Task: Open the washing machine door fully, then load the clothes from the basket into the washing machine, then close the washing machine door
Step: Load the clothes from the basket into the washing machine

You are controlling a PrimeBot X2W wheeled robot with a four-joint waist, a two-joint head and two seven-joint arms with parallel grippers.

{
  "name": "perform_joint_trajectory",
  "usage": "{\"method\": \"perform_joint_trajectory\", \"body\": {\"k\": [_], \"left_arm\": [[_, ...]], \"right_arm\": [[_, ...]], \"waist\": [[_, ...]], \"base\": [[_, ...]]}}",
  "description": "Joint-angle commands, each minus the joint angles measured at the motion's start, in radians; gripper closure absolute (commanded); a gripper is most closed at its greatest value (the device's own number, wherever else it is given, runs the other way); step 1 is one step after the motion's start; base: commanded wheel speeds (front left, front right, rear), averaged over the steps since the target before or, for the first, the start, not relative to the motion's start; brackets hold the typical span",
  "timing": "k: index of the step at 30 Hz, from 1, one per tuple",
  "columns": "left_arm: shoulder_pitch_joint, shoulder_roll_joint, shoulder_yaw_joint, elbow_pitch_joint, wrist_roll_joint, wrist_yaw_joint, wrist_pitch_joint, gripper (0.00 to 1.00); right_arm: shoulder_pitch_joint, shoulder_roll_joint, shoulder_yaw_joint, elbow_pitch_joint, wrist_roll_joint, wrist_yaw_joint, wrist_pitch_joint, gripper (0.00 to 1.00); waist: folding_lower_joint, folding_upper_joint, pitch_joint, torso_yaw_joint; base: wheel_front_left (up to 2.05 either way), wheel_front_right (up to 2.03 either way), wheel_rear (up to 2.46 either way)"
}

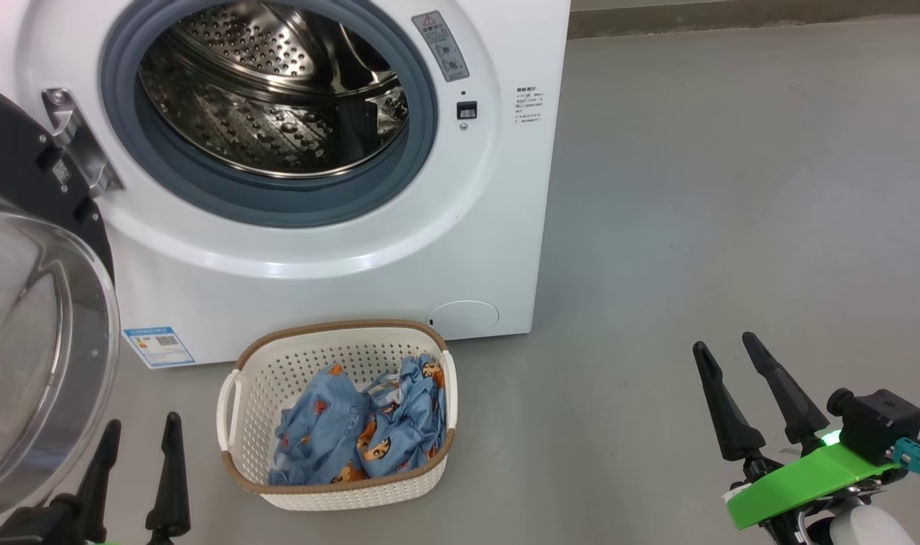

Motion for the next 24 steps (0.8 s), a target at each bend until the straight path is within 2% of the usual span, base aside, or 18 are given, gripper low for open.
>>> {"method": "perform_joint_trajectory", "body": {"k": [1,24], "left_arm": [[-0.041,0.017,0.042,-0.018,0.014,-0.002,-0.012,0.0],[-0.047,0.021,0.046,-0.006,0.008,-0.004,-0.012,0.0]], "right_arm": [[-0.024,-0.01,0.02,-0.022,-0.006,0.002,-0.012,0.0],[-0.022,-0.009,0.026,-0.022,0.001,0.002,-0.012,0.0]], "waist": [[0.0,0.0,0.0,0.0],[0.0,0.0,-0.001,0.005]], "base": [[0.6,-0.6,0.0],[0.59,-0.59,0.0]]}}
